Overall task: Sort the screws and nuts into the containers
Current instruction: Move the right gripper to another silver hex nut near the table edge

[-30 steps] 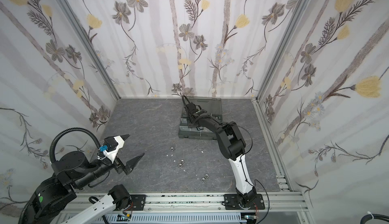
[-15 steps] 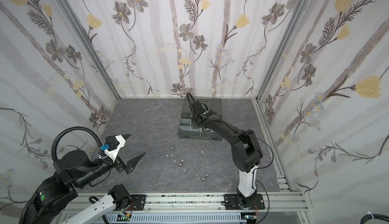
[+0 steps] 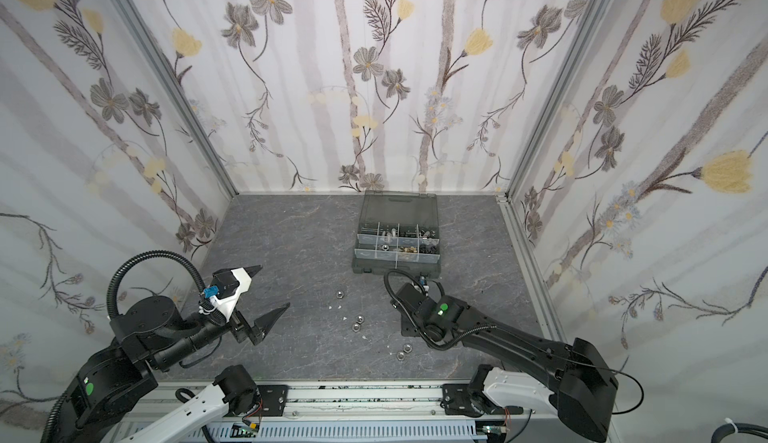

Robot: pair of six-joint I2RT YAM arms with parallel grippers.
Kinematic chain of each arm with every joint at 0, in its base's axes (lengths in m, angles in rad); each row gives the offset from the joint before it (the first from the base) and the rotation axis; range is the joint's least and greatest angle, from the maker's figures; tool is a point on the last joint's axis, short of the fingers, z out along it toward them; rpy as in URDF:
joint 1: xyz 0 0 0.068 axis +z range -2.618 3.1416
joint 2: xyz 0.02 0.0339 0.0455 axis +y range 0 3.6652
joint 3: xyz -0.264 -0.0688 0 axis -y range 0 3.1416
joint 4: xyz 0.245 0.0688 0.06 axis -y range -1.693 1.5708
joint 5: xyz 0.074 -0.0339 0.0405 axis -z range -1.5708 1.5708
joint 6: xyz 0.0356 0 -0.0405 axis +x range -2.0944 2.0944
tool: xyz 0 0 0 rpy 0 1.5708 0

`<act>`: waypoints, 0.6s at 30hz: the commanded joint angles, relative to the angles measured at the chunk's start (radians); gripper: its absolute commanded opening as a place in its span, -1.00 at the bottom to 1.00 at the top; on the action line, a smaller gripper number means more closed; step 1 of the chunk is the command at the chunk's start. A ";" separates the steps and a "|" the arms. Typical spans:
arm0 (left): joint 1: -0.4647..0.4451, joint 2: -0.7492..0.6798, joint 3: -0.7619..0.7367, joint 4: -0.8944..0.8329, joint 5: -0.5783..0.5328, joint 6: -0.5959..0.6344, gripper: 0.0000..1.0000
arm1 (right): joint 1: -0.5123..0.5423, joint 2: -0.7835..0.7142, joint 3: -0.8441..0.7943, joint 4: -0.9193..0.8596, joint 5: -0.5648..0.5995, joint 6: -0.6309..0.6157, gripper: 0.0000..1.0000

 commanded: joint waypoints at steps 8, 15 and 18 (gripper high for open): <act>-0.002 -0.005 -0.011 0.047 0.015 -0.004 1.00 | 0.159 0.017 -0.103 0.069 -0.044 0.342 0.02; -0.003 -0.016 -0.011 0.040 0.010 -0.003 1.00 | 0.161 0.122 -0.111 0.153 -0.067 0.343 0.05; -0.003 -0.022 -0.017 0.038 0.010 -0.004 1.00 | 0.160 0.142 -0.112 0.166 -0.066 0.347 0.03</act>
